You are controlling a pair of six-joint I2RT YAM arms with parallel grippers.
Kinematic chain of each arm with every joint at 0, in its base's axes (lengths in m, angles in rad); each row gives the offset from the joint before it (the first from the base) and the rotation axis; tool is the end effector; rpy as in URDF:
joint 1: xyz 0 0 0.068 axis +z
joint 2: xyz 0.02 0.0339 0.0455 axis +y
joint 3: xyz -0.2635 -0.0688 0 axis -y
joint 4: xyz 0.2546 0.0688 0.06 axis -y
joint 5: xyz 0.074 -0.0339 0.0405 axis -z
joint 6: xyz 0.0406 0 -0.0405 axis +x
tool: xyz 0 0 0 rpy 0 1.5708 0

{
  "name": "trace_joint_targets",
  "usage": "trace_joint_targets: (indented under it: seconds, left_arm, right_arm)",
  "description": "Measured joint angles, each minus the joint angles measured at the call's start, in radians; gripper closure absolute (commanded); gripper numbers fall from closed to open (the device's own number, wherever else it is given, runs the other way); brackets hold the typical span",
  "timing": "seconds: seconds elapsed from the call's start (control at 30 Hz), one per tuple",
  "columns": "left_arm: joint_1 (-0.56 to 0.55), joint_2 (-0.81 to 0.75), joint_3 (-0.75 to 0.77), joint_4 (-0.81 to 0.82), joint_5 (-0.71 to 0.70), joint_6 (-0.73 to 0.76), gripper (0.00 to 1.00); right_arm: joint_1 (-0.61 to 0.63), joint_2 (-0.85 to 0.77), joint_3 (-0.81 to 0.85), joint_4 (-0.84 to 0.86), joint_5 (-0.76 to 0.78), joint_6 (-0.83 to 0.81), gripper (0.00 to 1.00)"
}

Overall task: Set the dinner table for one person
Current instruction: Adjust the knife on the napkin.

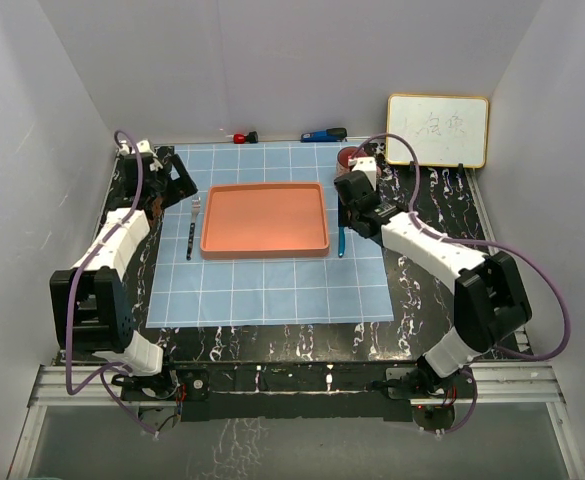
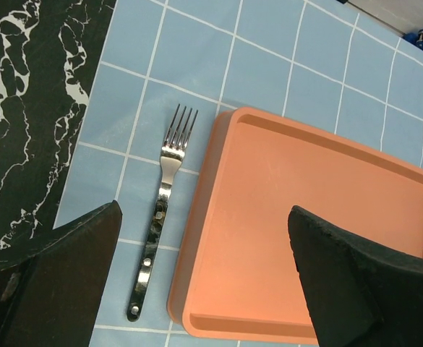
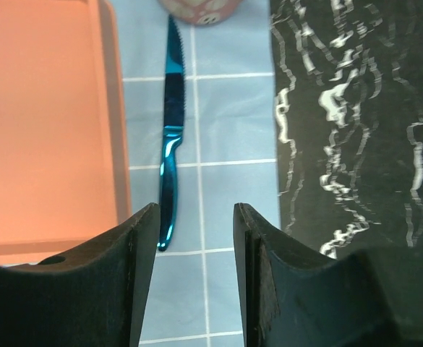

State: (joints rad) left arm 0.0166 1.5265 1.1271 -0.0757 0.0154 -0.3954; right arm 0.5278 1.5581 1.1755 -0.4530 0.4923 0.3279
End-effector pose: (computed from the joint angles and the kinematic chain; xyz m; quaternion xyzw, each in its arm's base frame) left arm 0.3681 0.0055 0.2806 -0.1707 0.8364 -0.1045 0.5103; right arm 0.3111 0.1591 0.2562 -0.0032 0.9093 -0.0623 0.4115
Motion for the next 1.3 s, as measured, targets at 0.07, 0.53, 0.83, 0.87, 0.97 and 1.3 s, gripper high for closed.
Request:
trace_joint_targets:
  seconds: [0.07, 0.53, 0.83, 0.87, 0.97, 1.3]
  left_arm:
    - [-0.004, 0.0, -0.006, 0.0, 0.0, -0.002, 0.01]
    - [-0.015, 0.0, -0.043, 0.0, -0.01, 0.0, 0.01]
    - [-0.016, 0.0, -0.043, -0.009, -0.034, 0.013, 0.01]
    - [-0.016, 0.0, -0.043, -0.01, -0.036, 0.014, 0.01]
    - [-0.016, 0.0, -0.043, -0.011, -0.043, 0.02, 0.01]
    - [-0.016, 0.0, -0.043, -0.027, -0.069, 0.039, 0.01]
  right_arm:
    - [0.0, 0.016, -0.014, 0.02, -0.037, 0.015, 0.57]
    - [0.0, 0.161, -0.079, 0.071, -0.16, 0.045, 0.58]
    - [0.0, 0.251, -0.081, 0.122, -0.197, 0.045, 0.6]
    - [0.0, 0.257, -0.081, 0.126, -0.199, 0.047, 0.6]
    - [0.0, 0.258, -0.082, 0.14, -0.204, 0.045, 0.62]
    - [0.0, 0.26, -0.085, 0.15, -0.2, 0.044, 0.68]
